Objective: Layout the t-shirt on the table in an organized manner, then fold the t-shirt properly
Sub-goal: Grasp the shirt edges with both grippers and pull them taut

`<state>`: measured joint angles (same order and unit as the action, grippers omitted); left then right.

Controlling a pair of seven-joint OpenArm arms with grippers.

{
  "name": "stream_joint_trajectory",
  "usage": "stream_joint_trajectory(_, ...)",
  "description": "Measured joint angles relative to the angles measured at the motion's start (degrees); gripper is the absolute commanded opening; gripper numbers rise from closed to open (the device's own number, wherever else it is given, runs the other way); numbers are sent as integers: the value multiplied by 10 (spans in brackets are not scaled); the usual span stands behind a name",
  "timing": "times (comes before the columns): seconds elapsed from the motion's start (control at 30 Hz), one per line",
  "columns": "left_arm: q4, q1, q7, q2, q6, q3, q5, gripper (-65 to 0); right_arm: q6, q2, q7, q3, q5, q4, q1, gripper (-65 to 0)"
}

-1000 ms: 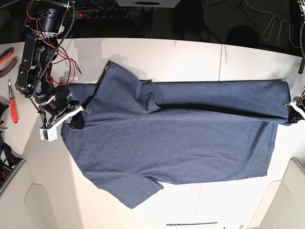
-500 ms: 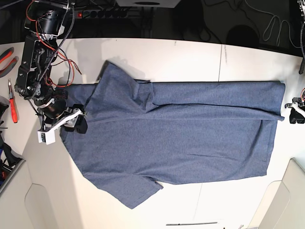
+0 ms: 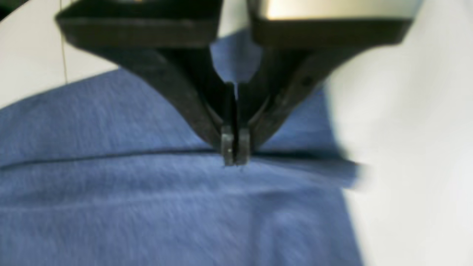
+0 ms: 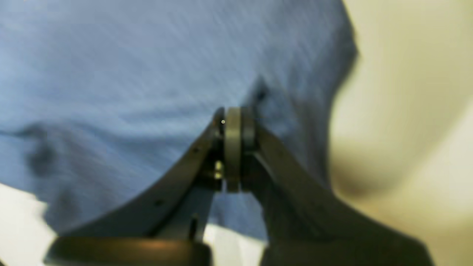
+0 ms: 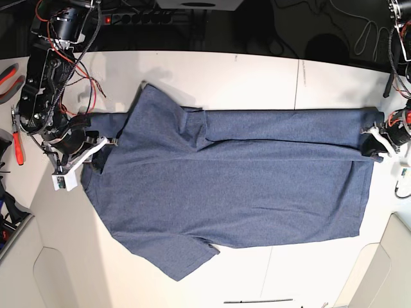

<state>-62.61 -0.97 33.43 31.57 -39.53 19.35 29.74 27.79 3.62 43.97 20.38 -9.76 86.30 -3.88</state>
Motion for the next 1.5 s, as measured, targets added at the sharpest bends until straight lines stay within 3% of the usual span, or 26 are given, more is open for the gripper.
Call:
stream_joint_trajectory(0.13,1,2,-11,-23,0,0,-31,-650,-26,3,-27,-5,61,0,17,-650)
stream_joint_trajectory(0.2,0,1,-31,-26,19,0,-60,-650,-36,3,-34,-15,81,-5,19,-650)
stream_joint_trajectory(0.23,1,2,-37,-28,34,0,-71,-650,-38,3,-35,-22,83,-13,18,-650)
stream_joint_trajectory(0.43,22,0,-39,-28,44,0,-111,-650,-36,24,-52,-63,77,-81,18,-650)
stream_joint_trajectory(0.6,77,-3,-64,-23,34,2,-91,-650,-35,29,-62,-64,63,-116,12,-650)
stream_joint_trajectory(0.77,86,26,-78,-22,17,3,-55,-650,-36,35,-30,-64,45,-119,20,-650)
stream_joint_trajectory(1.07,16,117,-88,-19,17,5,-40,-650,-28,82,-35,-65,-31,-96,97,-650)
stream_joint_trajectory(1.5,-73,193,-45,-19,24,5,-36,-650,-36,86,6,-63,-9,63,247,-650)
